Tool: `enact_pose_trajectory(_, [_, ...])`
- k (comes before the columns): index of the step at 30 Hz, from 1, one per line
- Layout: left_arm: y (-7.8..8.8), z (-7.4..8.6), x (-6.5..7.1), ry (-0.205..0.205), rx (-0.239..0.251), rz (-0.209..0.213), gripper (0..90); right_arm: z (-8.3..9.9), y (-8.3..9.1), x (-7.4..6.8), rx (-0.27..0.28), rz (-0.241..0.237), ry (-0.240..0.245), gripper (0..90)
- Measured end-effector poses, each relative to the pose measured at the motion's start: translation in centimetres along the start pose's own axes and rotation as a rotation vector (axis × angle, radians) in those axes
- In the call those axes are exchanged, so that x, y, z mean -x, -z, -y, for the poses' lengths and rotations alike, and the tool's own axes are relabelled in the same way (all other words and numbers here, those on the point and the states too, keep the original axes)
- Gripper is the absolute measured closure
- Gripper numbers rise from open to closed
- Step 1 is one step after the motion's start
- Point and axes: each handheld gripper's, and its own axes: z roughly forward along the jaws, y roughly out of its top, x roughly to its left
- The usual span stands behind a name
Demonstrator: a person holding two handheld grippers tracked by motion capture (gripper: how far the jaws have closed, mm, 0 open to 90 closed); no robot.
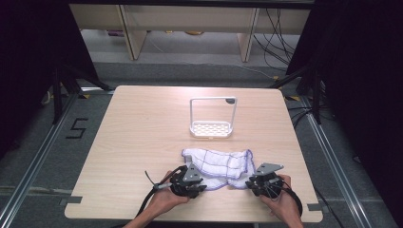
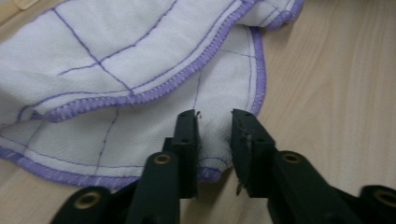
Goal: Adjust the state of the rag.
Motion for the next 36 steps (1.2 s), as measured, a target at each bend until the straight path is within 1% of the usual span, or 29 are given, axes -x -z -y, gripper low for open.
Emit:
enact_pose_trajectory(1, [0.0, 0.0, 0.0, 0.003, 0.001, -0.015, 77.3, 0.0, 0.0, 0.1, -0.014, 0.006, 0.021, 82.3])
enact_pose_trajectory(2, [0.0, 0.0, 0.0, -0.012, -0.005, -0.018, 80.8, -0.1, 0.1, 0.1, -0.024, 0.003, 0.034, 86.0])
enact_pose_trajectory(4, [0.1, 0.1, -0.1, -0.026, -0.008, -0.024, 82.4, -0.1, 0.2, 0.0, -0.027, 0.005, 0.036, 88.1])
enact_pose_trajectory(5, [0.2, 0.1, 0.0, -0.019, -0.010, -0.020, 83.9, 0.0, 0.4, -0.1, -0.015, 0.013, 0.070, 89.9])
enact_pose_trajectory(6, [0.4, 0.1, -0.1, -0.014, 0.005, -0.015, 84.0, 0.0, 0.7, -0.1, -0.022, 0.008, 0.082, 90.0])
enact_pose_trajectory(8, [1.6, 0.3, -0.1, -0.017, 0.026, -0.040, 84.0, 0.2, 1.4, -0.5, -0.019, -0.001, 0.091, 90.0])
enact_pose_trajectory(9, [1.6, 0.3, -0.1, -0.017, 0.026, -0.040, 84.0, 0.2, 1.4, -0.5, -0.019, -0.001, 0.091, 90.0])
enact_pose_trajectory(11, [2.6, 0.5, -0.1, -0.027, 0.039, -0.045, 84.0, 0.4, 2.2, -1.1, -0.012, 0.002, 0.112, 90.0])
enact_pose_trajectory(12, [3.2, 0.8, -0.1, -0.024, 0.043, -0.049, 84.1, 0.6, 2.7, -1.5, 0.023, 0.001, 0.120, 88.8])
enact_pose_trajectory(14, [3.4, 1.0, 0.0, -0.016, 0.047, -0.047, 84.0, 0.6, 2.7, -1.5, 0.033, -0.011, 0.108, 87.8])
enact_pose_trajectory(15, [3.6, 1.1, -0.1, -0.026, 0.044, -0.051, 84.1, 0.7, 2.5, -1.5, 0.038, -0.010, 0.105, 87.5])
enact_pose_trajectory(17, [3.8, 1.4, -0.1, -0.015, 0.042, -0.045, 83.8, 0.5, 1.9, -1.3, 0.039, 0.006, 0.080, 76.5])
enact_pose_trajectory(18, [3.8, 1.4, -0.1, -0.015, 0.042, -0.045, 83.8, 0.5, 1.9, -1.3, 0.039, 0.006, 0.080, 76.5])
enact_pose_trajectory(20, [3.7, 1.6, -0.4, -0.013, 0.048, -0.046, 83.8, 0.2, 1.5, -0.8, 0.035, 0.036, 0.060, 72.8])
enact_pose_trajectory(21, [3.7, 1.6, -0.4, -0.013, 0.048, -0.046, 83.8, 0.2, 1.5, -0.8, 0.035, 0.036, 0.060, 72.8])
enact_pose_trajectory(22, [3.6, 1.6, -0.4, -0.011, 0.041, -0.060, 83.8, -0.1, 0.8, 0.0, 0.035, 0.066, 0.037, 69.6])
enact_pose_trajectory(23, [3.5, 1.6, -0.4, -0.003, 0.046, -0.054, 83.8, -0.1, 0.8, 0.0, 0.035, 0.066, 0.037, 69.6])
enact_pose_trajectory(24, [3.4, 1.7, -0.4, 0.002, 0.048, -0.048, 83.6, -0.1, 0.1, 0.5, 0.009, 0.054, 0.023, 69.8])
enact_pose_trajectory(25, [3.4, 1.7, -0.4, 0.000, 0.048, -0.047, 83.6, 0.1, -0.2, 0.7, 0.009, 0.037, 0.019, 72.4])
enact_pose_trajectory(26, [3.4, 1.7, -0.4, -0.005, 0.041, -0.052, 83.7, 0.2, -0.4, 0.8, 0.040, 0.031, 0.010, 77.5])
enact_pose_trajectory(27, [3.4, 1.7, -0.4, -0.005, 0.041, -0.052, 83.7, 0.2, -0.4, 0.8, 0.040, 0.031, 0.010, 77.5])
enact_pose_trajectory(28, [3.6, 1.8, -0.5, -0.008, 0.041, -0.056, 83.8, 0.3, -0.1, 0.6, 0.013, 0.000, 0.000, 87.3])
enact_pose_trajectory(29, [3.7, 1.8, -0.5, -0.007, 0.048, -0.058, 83.9, 0.4, -0.1, 0.8, 0.024, 0.015, 0.026, 88.0])
enact_pose_trajectory(30, [3.9, 1.9, -0.6, 0.003, 0.051, -0.063, 84.0, 0.5, 0.1, 0.9, 0.012, -0.002, 0.006, 88.5])
enact_pose_trajectory(31, [4.2, 2.0, -0.7, -0.007, 0.055, -0.069, 84.1, 0.6, 0.3, 0.9, 0.021, -0.005, 0.018, 88.7])
enact_pose_trajectory(33, [4.5, 2.1, -0.7, 0.000, 0.060, -0.069, 84.2, 0.6, 0.8, 0.9, 0.018, -0.022, 0.025, 88.8])
enact_pose_trajectory(34, [5.3, 2.5, -0.7, 0.013, 0.075, -0.071, 84.2, 0.9, 1.7, 0.4, 0.060, -0.027, 0.060, 88.9])
enact_pose_trajectory(35, [5.3, 2.5, -0.7, 0.013, 0.075, -0.071, 84.2, 0.9, 1.7, 0.4, 0.060, -0.027, 0.060, 88.9])
enact_pose_trajectory(36, [6.1, 3.1, -0.7, 0.004, 0.071, -0.065, 84.1, 1.0, 3.0, -0.5, 0.057, -0.031, 0.085, 88.9])
